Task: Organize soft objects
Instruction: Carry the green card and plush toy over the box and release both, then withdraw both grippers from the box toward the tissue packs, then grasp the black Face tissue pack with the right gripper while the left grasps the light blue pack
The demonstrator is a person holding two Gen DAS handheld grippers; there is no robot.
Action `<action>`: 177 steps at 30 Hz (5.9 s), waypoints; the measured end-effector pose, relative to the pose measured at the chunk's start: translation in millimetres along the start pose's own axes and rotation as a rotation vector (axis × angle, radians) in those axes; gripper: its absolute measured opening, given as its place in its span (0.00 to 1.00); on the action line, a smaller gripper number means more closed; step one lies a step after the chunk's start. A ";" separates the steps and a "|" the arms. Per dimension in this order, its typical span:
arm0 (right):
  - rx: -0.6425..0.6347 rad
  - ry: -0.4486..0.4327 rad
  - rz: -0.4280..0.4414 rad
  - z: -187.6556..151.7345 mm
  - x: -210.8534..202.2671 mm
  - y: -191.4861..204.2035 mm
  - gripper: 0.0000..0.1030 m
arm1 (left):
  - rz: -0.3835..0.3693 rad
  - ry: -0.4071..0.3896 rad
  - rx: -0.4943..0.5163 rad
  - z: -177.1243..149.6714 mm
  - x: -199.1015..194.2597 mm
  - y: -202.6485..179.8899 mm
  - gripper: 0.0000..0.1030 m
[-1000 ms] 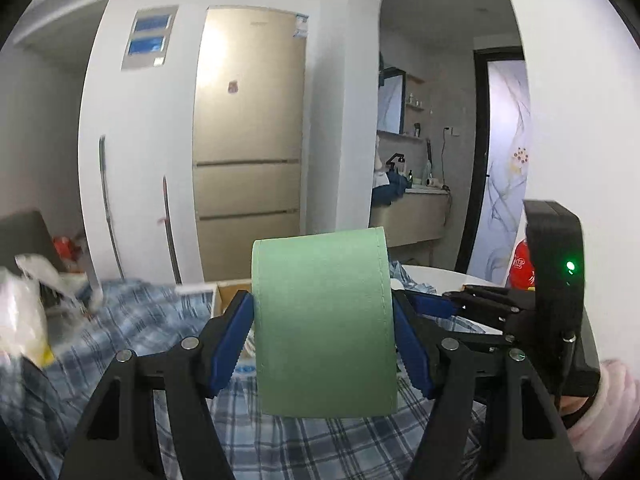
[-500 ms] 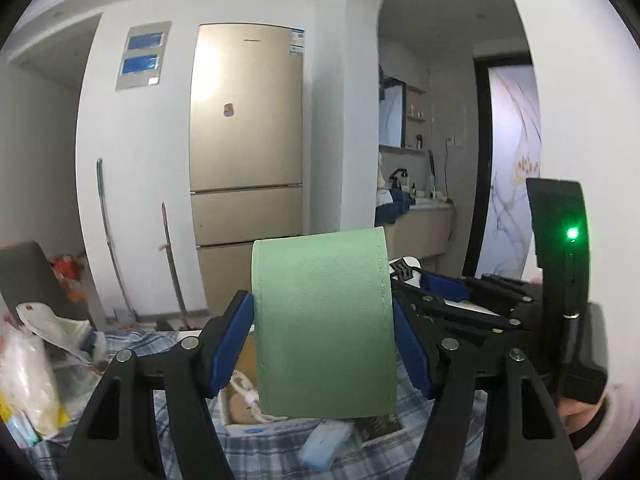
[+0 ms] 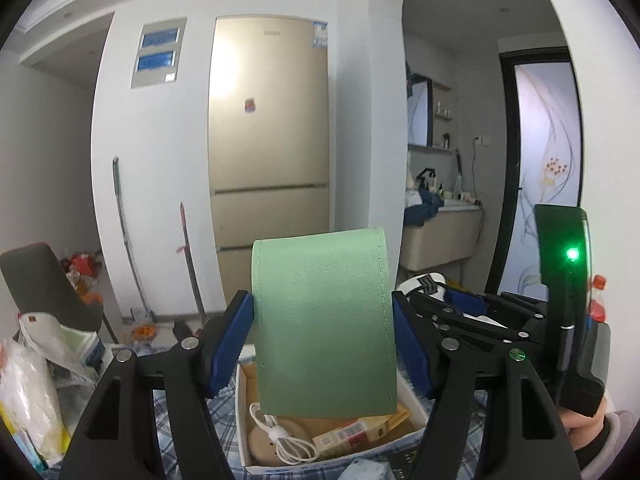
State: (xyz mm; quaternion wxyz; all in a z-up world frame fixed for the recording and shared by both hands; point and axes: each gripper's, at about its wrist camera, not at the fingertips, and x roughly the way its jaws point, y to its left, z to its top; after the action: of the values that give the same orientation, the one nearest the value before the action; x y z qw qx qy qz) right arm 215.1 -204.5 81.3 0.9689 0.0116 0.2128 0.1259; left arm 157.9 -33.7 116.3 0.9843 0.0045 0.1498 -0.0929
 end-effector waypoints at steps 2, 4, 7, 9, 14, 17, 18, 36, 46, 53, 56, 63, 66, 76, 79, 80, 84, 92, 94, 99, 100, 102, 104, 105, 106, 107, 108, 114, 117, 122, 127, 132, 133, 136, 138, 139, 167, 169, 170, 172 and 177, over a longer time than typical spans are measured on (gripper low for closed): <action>-0.003 0.029 0.002 -9.3 10.6 -0.4 0.27 | 0.009 0.036 -0.001 -6.9 13.3 6.5 0.68; -0.004 0.066 0.004 -17.0 23.9 -2.5 0.27 | 0.017 0.071 -0.014 -15.3 25.8 14.1 0.68; -0.003 0.119 0.006 -29.1 39.1 -3.7 0.27 | 0.039 0.133 -0.001 -30.1 48.3 21.2 0.68; -0.015 0.155 0.006 -36.9 49.2 -2.9 0.27 | 0.055 0.170 -0.001 -39.3 62.9 25.4 0.68; -0.024 0.231 0.020 -52.5 67.9 -0.7 0.27 | 0.059 0.254 -0.014 -64.6 94.5 35.8 0.68; -0.011 0.265 0.024 -59.3 76.6 -1.0 0.27 | 0.051 0.292 -0.035 -78.6 108.4 41.6 0.68; -0.008 0.280 0.030 -61.6 79.7 -0.7 0.27 | 0.039 0.305 -0.044 -84.7 112.2 43.4 0.68; -0.017 0.289 0.068 -70.6 84.4 1.5 0.64 | 0.052 0.324 -0.065 -104.1 122.3 51.4 0.87; 0.018 0.251 0.048 -57.8 73.9 -9.0 0.64 | 0.077 0.225 -0.081 -82.8 96.3 54.5 0.87; 0.015 0.170 0.028 -36.6 39.9 -6.8 0.67 | 0.093 0.117 -0.043 -52.5 59.4 45.1 0.87; -0.015 0.126 0.017 -28.6 16.4 -1.6 0.73 | 0.089 0.057 -0.043 -39.4 35.1 37.1 0.90; -0.056 0.006 -0.034 -20.6 -39.8 -0.1 1.00 | 0.074 -0.076 -0.026 -19.9 -27.8 14.2 1.00; -0.039 -0.033 -0.041 -21.4 -58.9 -4.8 1.00 | 0.057 -0.098 -0.025 -15.5 -46.7 7.5 1.00; -0.024 -0.016 -0.126 -50.6 -75.6 -10.4 1.00 | 0.048 -0.115 0.040 -49.4 -81.1 -18.4 1.00; 0.005 0.006 -0.099 -63.7 -70.7 -13.3 1.00 | 0.065 -0.090 0.042 -64.6 -75.6 -21.3 1.00; 0.011 0.016 -0.090 -67.1 -69.1 -14.7 1.00 | 0.069 -0.083 0.041 -68.3 -73.2 -21.9 1.00; 0.023 0.077 -0.088 -81.8 -55.4 -19.2 1.00 | 0.049 -0.018 0.022 -83.3 -54.5 -18.7 1.00; 0.082 0.226 -0.026 -107.2 -29.7 -27.6 0.99 | 0.040 0.115 -0.001 -120.3 -20.0 -8.5 1.00; 0.087 0.258 -0.012 -112.5 -24.2 -26.8 0.98 | 0.036 0.148 -0.018 -129.9 -10.9 -6.3 1.00; 0.097 0.360 0.010 -127.8 -6.0 -25.6 0.92 | 0.044 0.237 -0.016 -146.2 9.5 -7.0 1.00; 0.105 0.385 0.016 -131.1 -1.5 -26.2 0.89 | 0.042 0.246 -0.033 -147.1 11.2 -4.2 1.00; 0.121 0.441 0.032 -138.0 8.9 -26.4 0.81 | 0.046 0.252 -0.054 -148.4 12.6 0.2 1.00; 0.148 0.497 0.067 -144.3 18.4 -27.5 0.76 | 0.041 0.271 -0.062 -150.2 16.2 2.7 1.00; 0.161 0.518 0.080 -146.8 21.7 -28.3 0.75 | 0.036 0.299 -0.060 -152.3 20.7 2.4 0.97; 0.170 0.533 0.090 -148.8 24.1 -28.3 0.75 | 0.028 0.334 -0.056 -155.0 25.9 1.7 0.94; 0.172 0.540 0.094 -149.6 25.3 -28.3 0.75 | 0.019 0.360 -0.055 -156.1 29.7 1.3 0.90; 0.169 0.545 0.094 -150.4 26.1 -27.6 0.75 | 0.010 0.395 -0.055 -159.0 35.4 1.1 0.87; 0.156 0.570 0.093 -153.6 32.9 -22.4 0.73 | 0.006 0.448 -0.086 -166.0 43.7 6.2 0.75; 0.164 0.584 0.105 -155.3 36.4 -21.7 0.71 | 0.000 0.462 -0.091 -167.7 45.8 7.4 0.70; 0.161 0.607 0.103 -157.5 43.1 -21.6 0.66 | -0.008 0.458 -0.072 -166.1 44.1 3.2 0.68; 0.163 0.595 0.091 -155.3 41.0 -25.5 0.49 | -0.049 0.498 -0.053 -169.6 50.0 -2.1 0.67; 0.187 0.597 0.098 -153.4 36.9 -33.5 0.42 | -0.083 0.535 0.011 -174.3 57.0 -16.3 0.67; 0.193 0.594 0.103 -153.2 36.4 -34.6 0.43 | -0.075 0.540 0.019 -175.4 57.8 -17.4 0.67; 0.223 0.583 0.131 -152.5 37.2 -35.2 0.64 | -0.044 0.533 -0.005 -175.1 56.7 -11.1 0.67; 0.208 0.585 0.125 -152.5 38.7 -30.8 0.65 | -0.021 0.518 -0.037 -173.5 54.2 -4.1 0.67; 0.188 0.590 0.111 -152.8 39.9 -28.1 0.65 | -0.006 0.507 -0.062 -172.2 51.9 1.4 0.67; 0.095 0.615 -0.007 -158.8 45.4 -21.8 0.60 | -0.119 0.519 0.061 -170.2 50.7 -25.6 0.67; 0.131 0.604 0.003 -156.2 41.0 -31.1 0.60 | -0.112 0.532 0.111 -169.2 55.1 -32.4 0.59; 0.148 0.594 0.006 -154.3 38.5 -35.5 0.60 | -0.103 0.537 0.141 -169.3 58.6 -35.5 0.58; 0.177 0.572 0.006 -149.4 33.1 -44.9 0.60 | -0.104 0.558 0.182 -172.1 66.6 -39.8 0.58; 0.187 0.535 0.002 -142.6 24.6 -52.1 0.60 | -0.123 0.619 0.160 -182.8 81.6 -37.6 0.58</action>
State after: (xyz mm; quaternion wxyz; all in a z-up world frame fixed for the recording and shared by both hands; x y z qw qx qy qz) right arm 190.0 -253.3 -62.4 0.8729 0.0676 0.4716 0.1052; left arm 173.7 -78.7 -81.7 0.8810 0.1007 0.4343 -0.1581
